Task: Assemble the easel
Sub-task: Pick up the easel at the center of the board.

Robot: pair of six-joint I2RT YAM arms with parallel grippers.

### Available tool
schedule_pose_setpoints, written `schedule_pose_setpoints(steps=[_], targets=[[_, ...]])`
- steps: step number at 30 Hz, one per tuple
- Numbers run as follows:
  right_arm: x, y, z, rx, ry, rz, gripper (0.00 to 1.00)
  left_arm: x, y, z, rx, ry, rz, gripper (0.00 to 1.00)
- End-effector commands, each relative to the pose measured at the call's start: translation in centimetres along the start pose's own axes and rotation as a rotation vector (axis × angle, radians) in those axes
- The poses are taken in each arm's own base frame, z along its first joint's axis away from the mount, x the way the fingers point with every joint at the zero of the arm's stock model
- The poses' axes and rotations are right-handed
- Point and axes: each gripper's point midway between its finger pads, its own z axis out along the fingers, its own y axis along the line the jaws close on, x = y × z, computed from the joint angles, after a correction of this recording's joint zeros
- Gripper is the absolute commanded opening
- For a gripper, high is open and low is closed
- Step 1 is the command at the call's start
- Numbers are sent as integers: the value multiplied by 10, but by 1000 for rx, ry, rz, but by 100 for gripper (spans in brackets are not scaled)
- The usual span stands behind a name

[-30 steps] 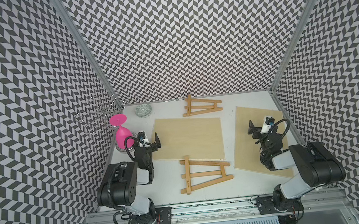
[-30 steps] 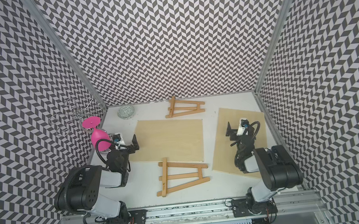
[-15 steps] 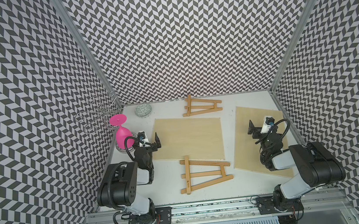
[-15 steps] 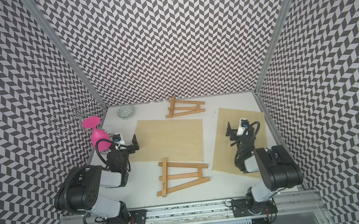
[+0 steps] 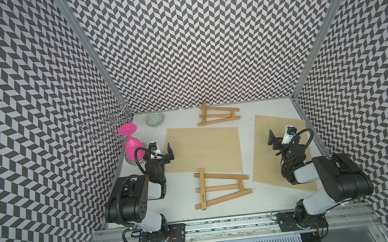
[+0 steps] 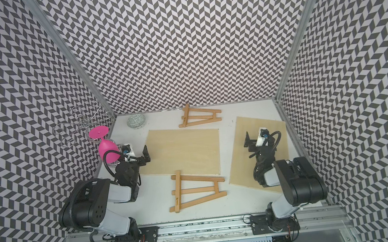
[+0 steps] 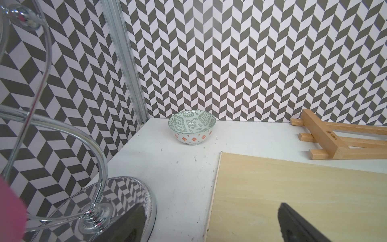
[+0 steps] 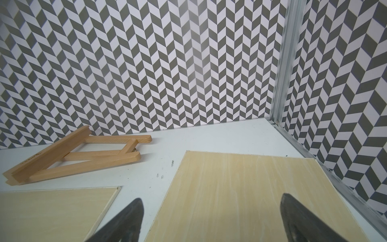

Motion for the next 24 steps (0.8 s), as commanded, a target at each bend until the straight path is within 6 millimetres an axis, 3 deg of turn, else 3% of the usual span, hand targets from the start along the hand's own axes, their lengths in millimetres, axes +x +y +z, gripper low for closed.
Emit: schedule_pose_setpoints(steps=[1, 8, 10, 19, 24], targets=[[-9, 1, -2, 4, -47, -2, 99, -10, -3, 2, 15, -37, 4, 99], [-13, 4, -2, -18, -62, -4, 99, -11, -3, 1, 21, -40, 1, 99], [-10, 4, -13, -30, -63, -7, 99, -12, -2, 0, 17, -44, -3, 99], [-39, 1, -32, -22, -130, 1, 99, -45, 0, -20, 18, -99, -12, 99], [-77, 1, -29, -20, -125, 151, 99, -74, -9, -31, 76, -109, -24, 99]])
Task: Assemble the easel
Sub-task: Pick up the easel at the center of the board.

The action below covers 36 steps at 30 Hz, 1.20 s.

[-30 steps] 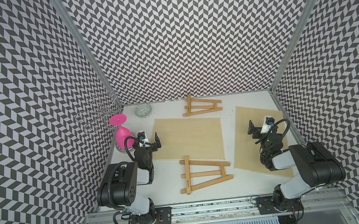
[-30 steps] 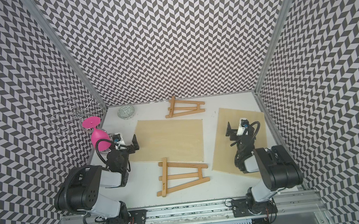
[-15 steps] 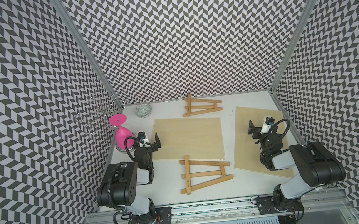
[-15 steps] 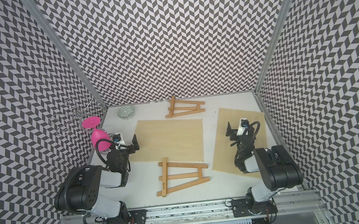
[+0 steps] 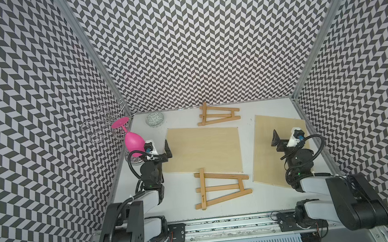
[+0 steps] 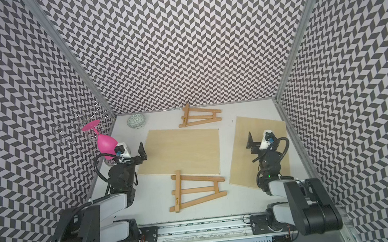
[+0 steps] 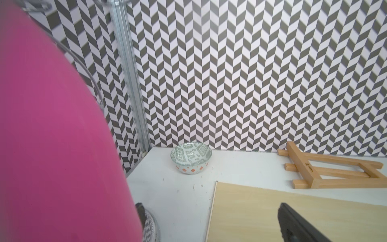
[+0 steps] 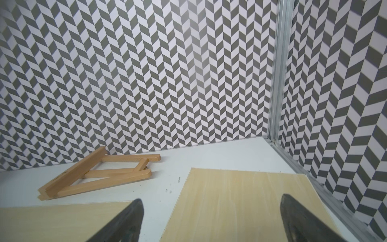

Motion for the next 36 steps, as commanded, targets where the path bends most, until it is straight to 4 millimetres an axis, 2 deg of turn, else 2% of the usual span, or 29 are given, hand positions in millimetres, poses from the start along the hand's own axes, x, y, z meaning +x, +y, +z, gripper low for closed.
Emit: schedule_pose_setpoints(steps=[1, 3, 5, 8, 10, 12, 15, 17, 21, 28, 36], targets=[[-31, 9, 10, -24, 15, 110, 99, -12, -9, 0, 51, 38, -28, 99], [-38, 10, 12, -12, 58, 234, 99, -27, -9, -1, 54, 41, -91, 99], [-37, 9, 10, 9, 115, 378, 99, -40, -14, -3, 85, 52, -158, 99], [-33, 26, 1, -88, 153, 413, 99, -49, -17, -6, 100, 50, -279, 99], [-31, 28, -6, -111, 145, 487, 99, -51, -24, -9, 146, 37, -306, 99], [-29, 34, -11, -154, 161, 534, 99, -48, -28, -12, 172, 39, -372, 99], [-30, 51, -10, -236, 202, 513, 99, -32, -16, -9, 91, 97, -548, 99], [-26, 60, -5, -270, 270, 509, 99, -37, -29, -9, 178, 105, -512, 99], [-14, 76, 5, -292, 388, 507, 99, -33, -35, -15, 211, 100, -569, 99], [-8, 115, 15, -389, 467, 534, 99, -25, -51, -25, 230, 118, -592, 99], [12, 142, 37, -439, 545, 594, 99, -8, -82, -31, 261, 175, -581, 99]])
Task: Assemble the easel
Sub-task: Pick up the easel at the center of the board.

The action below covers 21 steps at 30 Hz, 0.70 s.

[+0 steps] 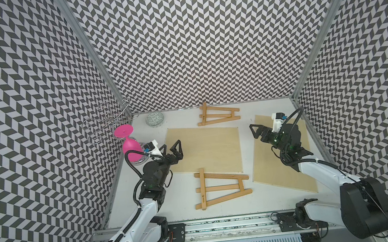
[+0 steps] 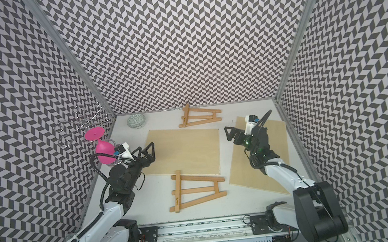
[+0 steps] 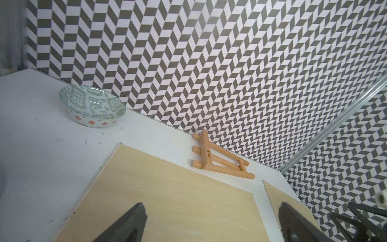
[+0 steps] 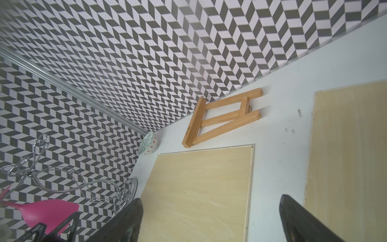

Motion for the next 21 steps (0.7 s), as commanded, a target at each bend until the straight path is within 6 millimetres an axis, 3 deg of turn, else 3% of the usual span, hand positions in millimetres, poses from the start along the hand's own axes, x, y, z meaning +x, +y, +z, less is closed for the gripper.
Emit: schedule_pose_setpoints(steps=[1, 6, 12, 17, 21], targets=[[-10, 15, 15, -67, -9, 23, 99, 8, -2, 0, -5, -10, -14, 99], [-12, 7, 41, -51, 0, 67, 99, 21, -18, 8, 21, 7, 16, 99], [-5, -4, 87, -66, 71, 142, 99, 35, -56, 30, 116, 58, 115, 99], [0, -25, 126, -48, 93, 223, 100, 48, -86, 52, 179, 100, 225, 99], [5, -43, 153, -33, 107, 261, 95, 55, -101, 66, 204, 117, 287, 99]])
